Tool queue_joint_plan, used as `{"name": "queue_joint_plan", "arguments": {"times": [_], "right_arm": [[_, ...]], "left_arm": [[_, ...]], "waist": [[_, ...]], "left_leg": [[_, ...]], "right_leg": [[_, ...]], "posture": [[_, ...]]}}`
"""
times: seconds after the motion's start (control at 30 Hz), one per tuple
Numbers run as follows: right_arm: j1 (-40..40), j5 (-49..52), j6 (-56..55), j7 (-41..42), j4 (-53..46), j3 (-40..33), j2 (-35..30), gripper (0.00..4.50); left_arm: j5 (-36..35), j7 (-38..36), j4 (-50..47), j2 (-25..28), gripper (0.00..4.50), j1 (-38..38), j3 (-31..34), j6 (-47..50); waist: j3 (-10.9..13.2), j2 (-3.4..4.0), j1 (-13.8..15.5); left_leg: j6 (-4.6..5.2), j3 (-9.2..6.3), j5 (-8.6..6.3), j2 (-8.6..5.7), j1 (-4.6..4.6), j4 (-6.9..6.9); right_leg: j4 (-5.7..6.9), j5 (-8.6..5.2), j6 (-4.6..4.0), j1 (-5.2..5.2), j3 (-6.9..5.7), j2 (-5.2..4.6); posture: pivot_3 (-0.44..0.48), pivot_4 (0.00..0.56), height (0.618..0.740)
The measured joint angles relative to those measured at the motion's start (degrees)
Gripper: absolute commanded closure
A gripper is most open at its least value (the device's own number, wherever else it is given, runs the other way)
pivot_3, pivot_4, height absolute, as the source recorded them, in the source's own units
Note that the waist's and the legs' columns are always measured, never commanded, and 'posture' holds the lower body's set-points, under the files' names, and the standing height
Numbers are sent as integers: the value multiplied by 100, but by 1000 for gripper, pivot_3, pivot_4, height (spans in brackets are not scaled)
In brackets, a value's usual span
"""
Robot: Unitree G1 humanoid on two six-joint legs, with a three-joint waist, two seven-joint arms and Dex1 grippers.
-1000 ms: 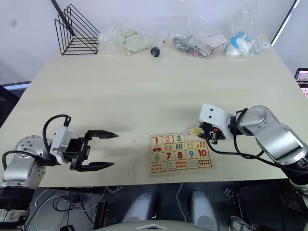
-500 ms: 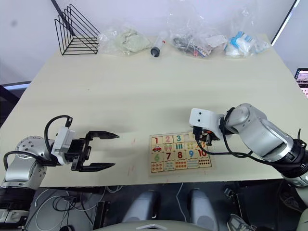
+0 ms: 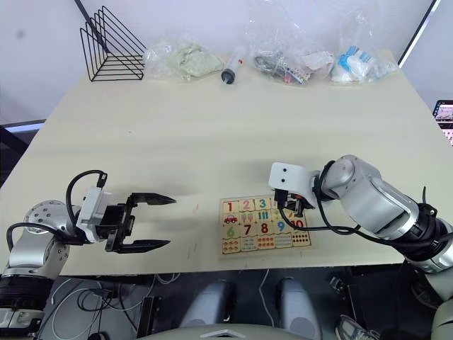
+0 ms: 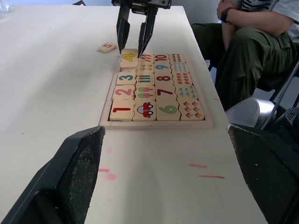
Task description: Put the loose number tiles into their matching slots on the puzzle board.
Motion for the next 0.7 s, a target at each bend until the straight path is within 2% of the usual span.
{"name": "queue_joint_plan", "arguments": {"times": [0.7], "right_arm": [[-121,-96,199,-212,111,125,246,3620]], "left_arm": [[1,0,0,-2,0,79,1,-1]], "waist": [[0,0,-1]], "left_leg": [[0,-1,0,-1,1,1]], "right_leg": [[3,0,0,0,-1,0]], "posture": [[0,150,740]]}}
